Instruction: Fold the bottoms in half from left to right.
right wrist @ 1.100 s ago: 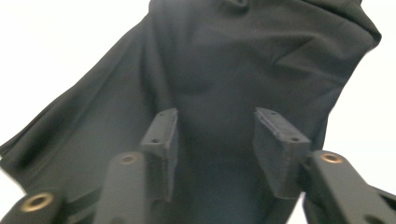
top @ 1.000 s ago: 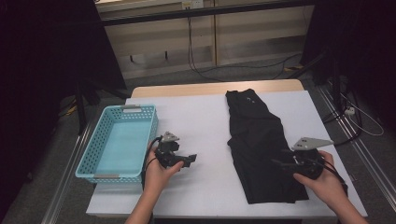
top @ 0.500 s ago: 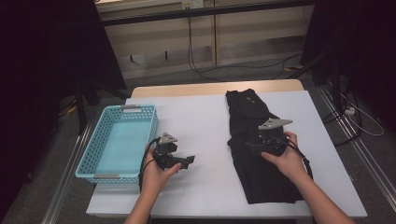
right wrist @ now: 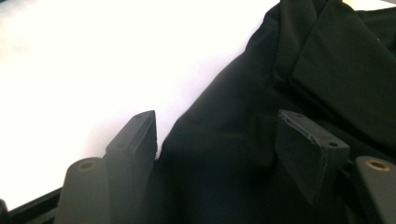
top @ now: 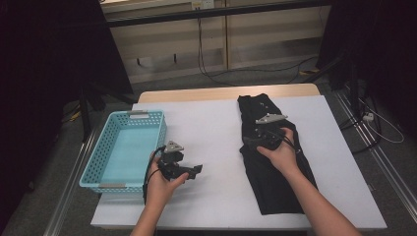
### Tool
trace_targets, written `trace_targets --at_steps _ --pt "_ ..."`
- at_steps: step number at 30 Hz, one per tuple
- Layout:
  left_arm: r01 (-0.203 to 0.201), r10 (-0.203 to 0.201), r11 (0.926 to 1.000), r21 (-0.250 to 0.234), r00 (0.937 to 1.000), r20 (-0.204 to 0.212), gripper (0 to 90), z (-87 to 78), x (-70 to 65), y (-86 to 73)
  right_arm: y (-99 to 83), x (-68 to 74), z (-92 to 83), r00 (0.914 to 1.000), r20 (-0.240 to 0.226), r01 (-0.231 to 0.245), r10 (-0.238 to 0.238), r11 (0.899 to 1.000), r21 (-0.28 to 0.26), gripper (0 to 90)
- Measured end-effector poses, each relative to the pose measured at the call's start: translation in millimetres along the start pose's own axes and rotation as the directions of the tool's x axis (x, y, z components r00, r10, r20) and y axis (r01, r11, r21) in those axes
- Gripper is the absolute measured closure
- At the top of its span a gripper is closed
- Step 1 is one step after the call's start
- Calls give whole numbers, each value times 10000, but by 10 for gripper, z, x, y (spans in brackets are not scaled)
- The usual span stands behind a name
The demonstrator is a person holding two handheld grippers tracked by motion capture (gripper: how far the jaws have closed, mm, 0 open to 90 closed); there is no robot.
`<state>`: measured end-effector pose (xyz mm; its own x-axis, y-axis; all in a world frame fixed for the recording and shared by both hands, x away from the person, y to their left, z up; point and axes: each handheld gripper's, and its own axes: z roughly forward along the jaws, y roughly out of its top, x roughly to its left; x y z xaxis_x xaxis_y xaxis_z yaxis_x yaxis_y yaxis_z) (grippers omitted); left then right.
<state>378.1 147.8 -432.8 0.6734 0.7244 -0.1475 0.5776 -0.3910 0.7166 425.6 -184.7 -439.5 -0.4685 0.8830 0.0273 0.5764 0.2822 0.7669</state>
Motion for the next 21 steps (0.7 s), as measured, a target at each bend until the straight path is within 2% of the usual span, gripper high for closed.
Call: trace_targets --at_steps 5,8,10,12,16,21 --pt "241 -241 9997 -53 9997 8 131 -25 28 -20 72 20 220 9987 267 -433 433 9991 0 328" --pt "284 -284 9996 4 9996 -9 130 -21 55 -46 95 22 357 9972 610 -451 437 9988 212 327" --pt "399 -399 9992 86 9992 7 130 -22 64 -52 102 20 431 9969 626 -502 483 9983 291 327" --pt "387 -387 9993 -3 9992 13 129 -20 64 -46 100 29 509 9961 846 -304 253 9978 596 309" --pt "401 -401 9992 -23 9992 21 129 -18 44 -36 97 32 530 9961 835 -310 275 9987 400 366" --pt "331 -331 9995 11 9994 37 130 -21 25 -45 84 -2 509 9938 988 -532 502 9982 275 536"
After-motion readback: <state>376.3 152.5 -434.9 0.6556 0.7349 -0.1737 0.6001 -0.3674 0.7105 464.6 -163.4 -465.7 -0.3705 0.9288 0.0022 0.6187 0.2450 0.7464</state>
